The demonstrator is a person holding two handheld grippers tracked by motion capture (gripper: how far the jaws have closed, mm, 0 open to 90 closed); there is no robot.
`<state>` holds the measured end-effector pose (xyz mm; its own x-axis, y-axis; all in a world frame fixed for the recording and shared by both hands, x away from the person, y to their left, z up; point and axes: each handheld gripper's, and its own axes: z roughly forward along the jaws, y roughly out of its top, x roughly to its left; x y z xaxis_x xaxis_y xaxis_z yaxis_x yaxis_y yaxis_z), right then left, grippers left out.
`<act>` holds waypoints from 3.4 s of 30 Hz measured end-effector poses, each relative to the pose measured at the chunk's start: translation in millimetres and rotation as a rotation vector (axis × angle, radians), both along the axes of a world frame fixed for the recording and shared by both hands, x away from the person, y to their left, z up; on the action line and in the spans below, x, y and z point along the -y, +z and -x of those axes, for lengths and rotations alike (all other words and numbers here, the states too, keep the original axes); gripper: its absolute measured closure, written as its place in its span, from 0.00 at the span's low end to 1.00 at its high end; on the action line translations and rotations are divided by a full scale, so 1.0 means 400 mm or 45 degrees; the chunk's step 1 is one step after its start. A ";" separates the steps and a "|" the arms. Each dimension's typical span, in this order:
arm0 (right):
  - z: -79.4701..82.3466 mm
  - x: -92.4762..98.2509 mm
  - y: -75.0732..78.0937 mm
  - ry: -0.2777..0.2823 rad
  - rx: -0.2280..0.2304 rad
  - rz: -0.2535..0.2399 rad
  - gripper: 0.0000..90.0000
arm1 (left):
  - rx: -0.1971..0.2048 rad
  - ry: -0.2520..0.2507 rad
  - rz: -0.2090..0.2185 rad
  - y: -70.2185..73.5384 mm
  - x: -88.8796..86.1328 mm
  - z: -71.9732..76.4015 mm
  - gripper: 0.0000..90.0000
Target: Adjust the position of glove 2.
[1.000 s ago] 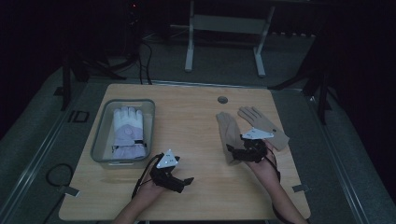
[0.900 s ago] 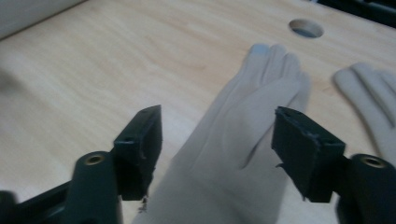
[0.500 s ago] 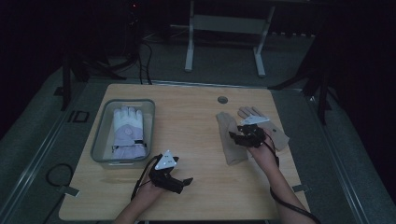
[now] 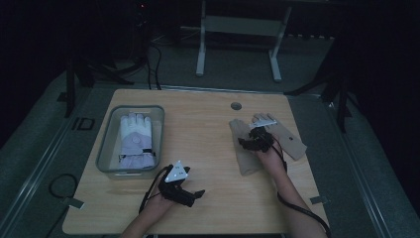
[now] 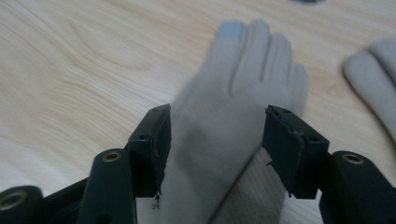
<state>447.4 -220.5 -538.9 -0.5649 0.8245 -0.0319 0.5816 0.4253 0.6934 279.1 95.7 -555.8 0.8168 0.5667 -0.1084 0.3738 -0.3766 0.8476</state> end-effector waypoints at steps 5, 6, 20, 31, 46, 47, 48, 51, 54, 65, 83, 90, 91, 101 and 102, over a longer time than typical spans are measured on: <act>-0.004 0.007 -0.029 -0.017 -0.017 -0.001 0.55 | 0.001 0.000 0.007 0.002 0.001 -0.002 0.02; -0.001 0.006 -0.030 -0.020 -0.019 -0.013 0.61 | 0.000 0.000 0.006 0.001 0.002 -0.001 0.02; 0.087 -0.066 0.024 -0.117 0.005 -0.187 0.88 | 0.008 0.011 -0.003 -0.001 -0.003 -0.002 0.02; 0.178 -0.181 0.126 -0.246 0.068 -0.292 0.88 | 0.036 0.015 0.014 0.000 -0.006 0.013 0.02; 0.182 -0.232 -0.020 -0.307 -0.041 -0.245 0.83 | 0.033 0.003 0.016 -0.014 -0.001 0.022 0.02; 0.182 -0.236 -0.025 -0.293 -0.041 -0.222 0.80 | 0.032 0.001 0.017 -0.014 -0.001 0.022 0.02; 0.182 -0.238 -0.030 -0.286 -0.044 -0.214 0.76 | 0.035 0.002 0.017 -0.013 -0.002 0.022 0.02; 0.184 -0.252 -0.043 -0.236 -0.025 -0.162 0.62 | 0.035 0.004 0.023 -0.012 -0.004 0.021 0.02; 0.190 -0.267 -0.044 -0.212 -0.007 -0.118 0.55 | 0.037 0.009 0.029 -0.011 -0.005 0.022 0.02; 0.195 -0.208 0.039 -0.113 0.061 -0.116 0.52 | 0.027 0.009 0.037 -0.014 -0.008 0.021 0.02; 0.107 0.114 0.067 -0.287 0.180 -0.091 0.58 | 0.010 0.005 0.035 -0.020 -0.006 0.017 0.02; 0.054 0.218 0.048 -0.316 0.151 -0.073 0.59 | 0.006 0.007 0.027 -0.023 -0.005 0.015 0.02; 0.048 0.230 0.050 -0.302 0.165 -0.071 0.60 | 0.005 0.005 0.027 -0.023 -0.004 0.016 0.02; -0.020 0.300 0.049 -0.357 0.135 -0.018 0.53 | 0.004 0.002 0.022 -0.023 -0.003 0.015 0.02; -0.026 0.304 0.045 -0.363 0.129 -0.013 0.53 | 0.004 0.003 0.021 -0.023 -0.003 0.015 0.02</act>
<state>457.9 -342.1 -520.8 -0.3053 0.9499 -0.0669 0.6043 0.2476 0.7573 272.9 97.0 -564.9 0.8159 0.5667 -0.1151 0.3717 -0.3616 0.8550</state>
